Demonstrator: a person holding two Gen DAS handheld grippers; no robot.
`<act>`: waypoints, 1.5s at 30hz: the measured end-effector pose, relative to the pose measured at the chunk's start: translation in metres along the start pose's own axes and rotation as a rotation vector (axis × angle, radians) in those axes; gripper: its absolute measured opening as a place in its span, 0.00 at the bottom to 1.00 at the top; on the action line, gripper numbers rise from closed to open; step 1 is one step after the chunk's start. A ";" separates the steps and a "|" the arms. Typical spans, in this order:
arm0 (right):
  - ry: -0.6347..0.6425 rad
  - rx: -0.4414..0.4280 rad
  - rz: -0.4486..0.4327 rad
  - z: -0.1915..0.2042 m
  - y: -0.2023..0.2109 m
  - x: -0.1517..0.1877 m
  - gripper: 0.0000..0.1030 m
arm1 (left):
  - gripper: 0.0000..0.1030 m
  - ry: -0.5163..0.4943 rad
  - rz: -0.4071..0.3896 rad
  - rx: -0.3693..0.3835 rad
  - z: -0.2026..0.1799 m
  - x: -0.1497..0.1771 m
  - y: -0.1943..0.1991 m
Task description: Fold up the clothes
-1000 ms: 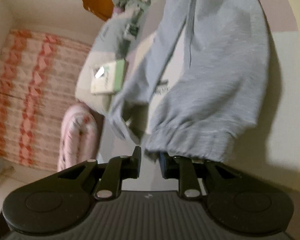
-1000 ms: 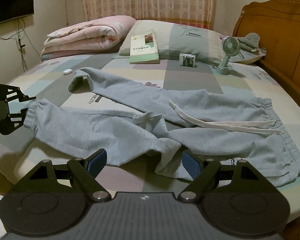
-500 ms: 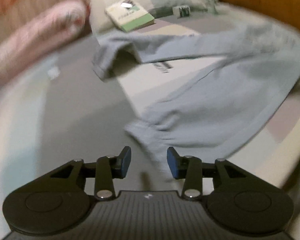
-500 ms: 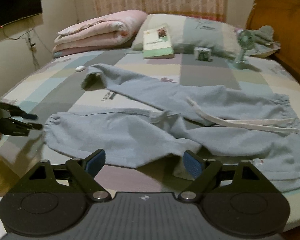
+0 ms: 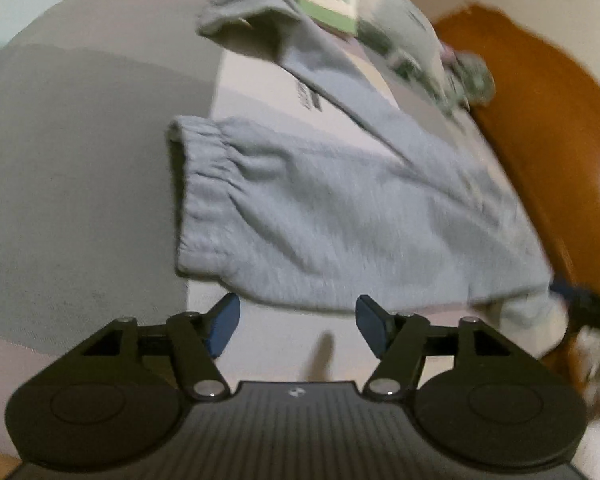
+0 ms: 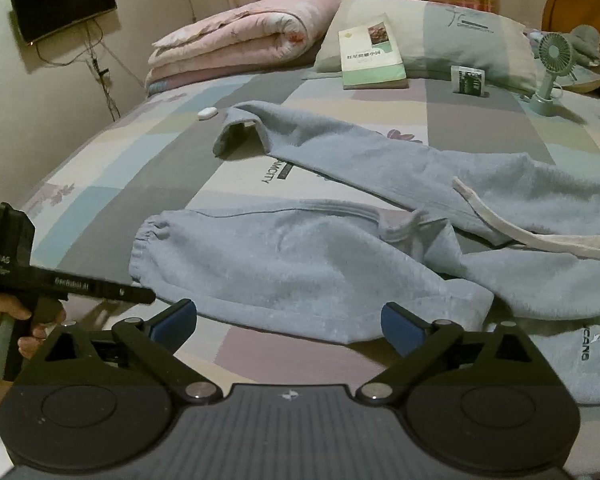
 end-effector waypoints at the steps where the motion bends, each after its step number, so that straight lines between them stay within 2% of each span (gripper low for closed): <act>1: -0.008 -0.005 -0.008 -0.001 0.001 0.000 0.98 | 0.63 0.026 -0.024 -0.003 0.004 -0.004 0.000; 7: -0.078 -0.032 -0.052 -0.010 0.007 0.003 0.99 | 0.63 0.195 -0.168 0.023 0.027 -0.020 -0.005; 12: -0.140 -0.049 -0.058 -0.018 0.005 0.009 0.99 | 0.62 0.263 -0.232 0.050 0.030 -0.030 -0.011; 15: -0.159 -0.059 -0.074 -0.020 0.008 0.010 1.00 | 0.65 0.209 -0.203 0.076 0.017 -0.024 -0.013; 18: -0.197 -0.078 -0.090 -0.024 0.008 0.010 1.00 | 0.68 0.117 -0.201 0.060 0.005 -0.017 -0.012; 22: -0.224 -0.079 -0.087 -0.027 0.005 0.013 1.00 | 0.70 0.141 -0.200 0.062 0.007 -0.021 -0.012; 25: -0.213 -0.064 -0.101 -0.027 0.006 0.014 1.00 | 0.70 0.119 -0.167 0.017 0.010 -0.024 -0.003; 29: -0.221 -0.082 -0.121 -0.029 0.007 0.013 1.00 | 0.70 0.021 -0.199 -0.074 0.017 -0.028 0.020; 32: -0.243 -0.095 -0.101 -0.031 0.002 0.016 1.00 | 0.71 -0.005 -0.232 -0.103 0.025 -0.040 0.027; 35: -0.255 -0.106 -0.092 -0.030 0.000 0.018 1.00 | 0.72 -0.015 -0.219 -0.095 0.030 -0.054 0.014; 37: -0.248 -0.098 -0.091 -0.029 0.001 0.018 1.00 | 0.72 -0.016 -0.186 -0.069 0.030 -0.061 -0.002; 41: -0.244 -0.087 -0.094 -0.029 0.004 0.017 1.00 | 0.77 0.013 -0.126 0.075 0.028 -0.067 -0.022; 43: -0.248 -0.087 -0.087 -0.030 0.003 0.019 1.00 | 0.77 0.052 -0.100 0.160 0.026 -0.067 -0.026; 45: -0.250 -0.088 -0.080 -0.030 0.002 0.020 1.00 | 0.74 0.085 -0.098 0.196 0.028 -0.063 -0.028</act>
Point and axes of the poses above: each gripper's, at about its wrist camera, not at the fingertips, and y roughly against the way its jaws point, z to its left, x to its underside, the point moved 8 cm from there along -y, roughly the way its jaws point, and after that the axes turned 5 degrees about -x, right-handed, at the moved point
